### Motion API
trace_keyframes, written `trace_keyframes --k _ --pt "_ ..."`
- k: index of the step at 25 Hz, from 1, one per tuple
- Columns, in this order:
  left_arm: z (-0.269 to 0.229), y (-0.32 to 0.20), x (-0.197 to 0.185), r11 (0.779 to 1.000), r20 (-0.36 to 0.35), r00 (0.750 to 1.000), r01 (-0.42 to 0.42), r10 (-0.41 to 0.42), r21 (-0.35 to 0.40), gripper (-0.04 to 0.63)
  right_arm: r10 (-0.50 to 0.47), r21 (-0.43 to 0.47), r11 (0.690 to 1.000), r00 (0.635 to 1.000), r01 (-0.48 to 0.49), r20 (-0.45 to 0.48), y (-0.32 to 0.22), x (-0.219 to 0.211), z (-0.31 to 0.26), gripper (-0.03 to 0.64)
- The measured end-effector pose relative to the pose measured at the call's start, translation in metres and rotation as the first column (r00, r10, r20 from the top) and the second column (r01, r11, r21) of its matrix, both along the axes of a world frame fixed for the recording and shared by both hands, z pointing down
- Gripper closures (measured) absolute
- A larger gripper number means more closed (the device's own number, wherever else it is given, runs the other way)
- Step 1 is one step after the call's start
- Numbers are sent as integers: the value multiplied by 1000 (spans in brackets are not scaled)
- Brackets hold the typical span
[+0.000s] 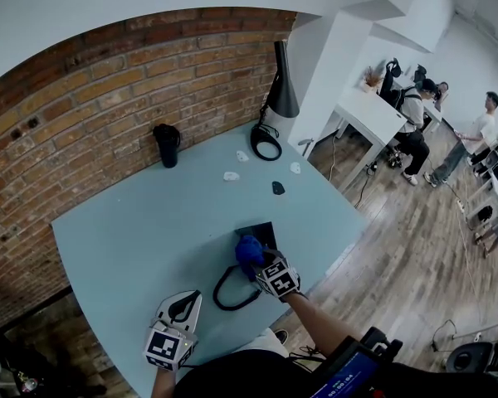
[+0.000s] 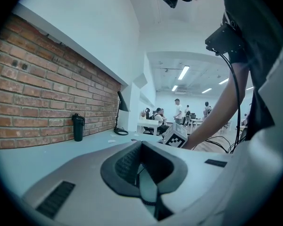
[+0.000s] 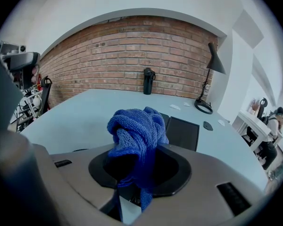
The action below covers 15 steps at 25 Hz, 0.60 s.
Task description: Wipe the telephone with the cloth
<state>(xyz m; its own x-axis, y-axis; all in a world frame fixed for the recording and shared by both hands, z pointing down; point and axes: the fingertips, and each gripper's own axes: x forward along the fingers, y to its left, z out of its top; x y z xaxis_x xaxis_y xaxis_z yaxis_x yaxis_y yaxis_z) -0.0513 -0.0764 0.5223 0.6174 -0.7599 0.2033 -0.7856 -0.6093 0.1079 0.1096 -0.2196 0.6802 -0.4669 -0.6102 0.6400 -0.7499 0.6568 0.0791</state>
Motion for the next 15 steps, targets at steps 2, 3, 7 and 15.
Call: trace_keyframes --k 2,3,7,15 --pt "1 1 0 1000 5 1000 -3 3 1 581 2 -4 1000 1000 -2 4 4 0 2 474" --pt "1 1 1 1000 9 1000 -3 3 3 581 3 -5 1000 1000 -2 5 6 0 2 474" --pt "5 4 3 1000 18 1000 -11 11 -4 581 -1 -7 1000 1000 1 7 11 1 6 474" --pt "9 7 13 999 31 999 -36 36 -8 580 -2 -27 1000 1000 3 19 29 1 14 474"
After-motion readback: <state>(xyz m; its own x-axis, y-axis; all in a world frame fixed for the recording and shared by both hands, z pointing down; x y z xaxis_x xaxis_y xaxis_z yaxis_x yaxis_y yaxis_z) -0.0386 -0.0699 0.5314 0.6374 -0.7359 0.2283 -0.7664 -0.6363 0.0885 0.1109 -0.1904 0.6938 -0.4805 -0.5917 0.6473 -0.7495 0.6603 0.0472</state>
